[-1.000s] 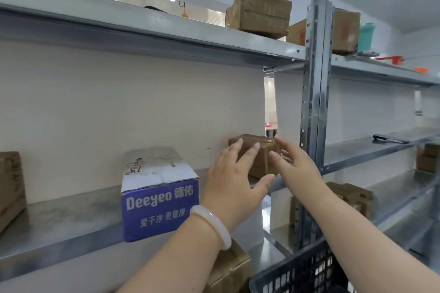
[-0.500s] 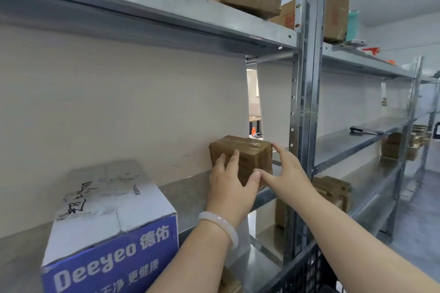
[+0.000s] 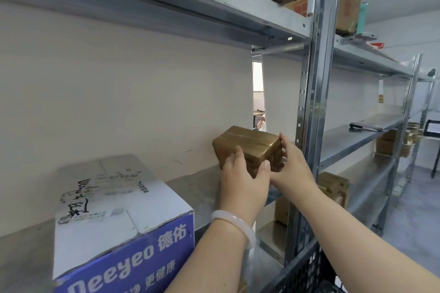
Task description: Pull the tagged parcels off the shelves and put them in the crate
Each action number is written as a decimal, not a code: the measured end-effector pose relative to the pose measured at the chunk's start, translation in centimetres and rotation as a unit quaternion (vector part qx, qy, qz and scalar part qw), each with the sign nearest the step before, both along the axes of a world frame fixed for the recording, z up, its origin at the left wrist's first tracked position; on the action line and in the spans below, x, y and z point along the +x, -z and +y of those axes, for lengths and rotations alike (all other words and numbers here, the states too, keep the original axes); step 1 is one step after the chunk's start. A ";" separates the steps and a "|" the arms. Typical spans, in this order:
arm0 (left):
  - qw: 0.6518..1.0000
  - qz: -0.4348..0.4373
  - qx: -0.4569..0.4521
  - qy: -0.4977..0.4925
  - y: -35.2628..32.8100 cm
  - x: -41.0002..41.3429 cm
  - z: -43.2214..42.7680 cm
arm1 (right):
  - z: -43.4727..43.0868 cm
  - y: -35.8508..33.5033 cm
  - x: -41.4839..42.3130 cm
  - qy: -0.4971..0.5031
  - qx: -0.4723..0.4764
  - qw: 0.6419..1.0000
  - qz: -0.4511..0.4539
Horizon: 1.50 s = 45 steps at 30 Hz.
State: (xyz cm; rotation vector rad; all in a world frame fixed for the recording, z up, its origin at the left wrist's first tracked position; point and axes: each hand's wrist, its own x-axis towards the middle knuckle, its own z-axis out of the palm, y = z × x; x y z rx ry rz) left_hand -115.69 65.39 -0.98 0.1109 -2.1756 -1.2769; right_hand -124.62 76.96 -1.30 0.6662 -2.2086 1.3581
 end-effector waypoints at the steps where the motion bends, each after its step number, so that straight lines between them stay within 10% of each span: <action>1: 0.999 -0.001 0.030 0.012 -0.2 0.0 0.0 | 0.3 0.1 0.7 0.008 0.007 1.000 0.021; 11: 0.908 -0.036 0.385 0.163 -1.0 2.4 3.2 | 5.4 2.4 7.4 0.129 0.167 0.910 0.358; 17: 0.877 -0.078 0.422 0.217 0.3 4.8 6.9 | 9.9 4.7 10.4 0.163 0.227 0.845 0.456; 21: 0.878 -0.058 0.401 0.254 2.5 6.4 8.7 | 13.3 5.9 13.5 0.133 0.222 0.881 0.396; 26: 0.892 -0.074 0.345 0.284 5.8 8.3 11.0 | 17.7 5.7 17.8 0.147 -0.017 0.985 0.089; 32: 0.844 -0.115 0.344 0.395 7.9 10.5 13.0 | 20.8 7.1 21.2 0.003 -0.218 0.927 -0.306; 39: 0.911 -0.053 0.154 0.379 9.9 15.4 14.9 | 19.7 9.9 30.4 0.256 -0.113 0.956 -0.090; 45: 0.793 -0.176 0.246 0.528 12.4 20.8 17.4 | 17.0 13.8 39.2 0.416 0.054 0.908 -0.015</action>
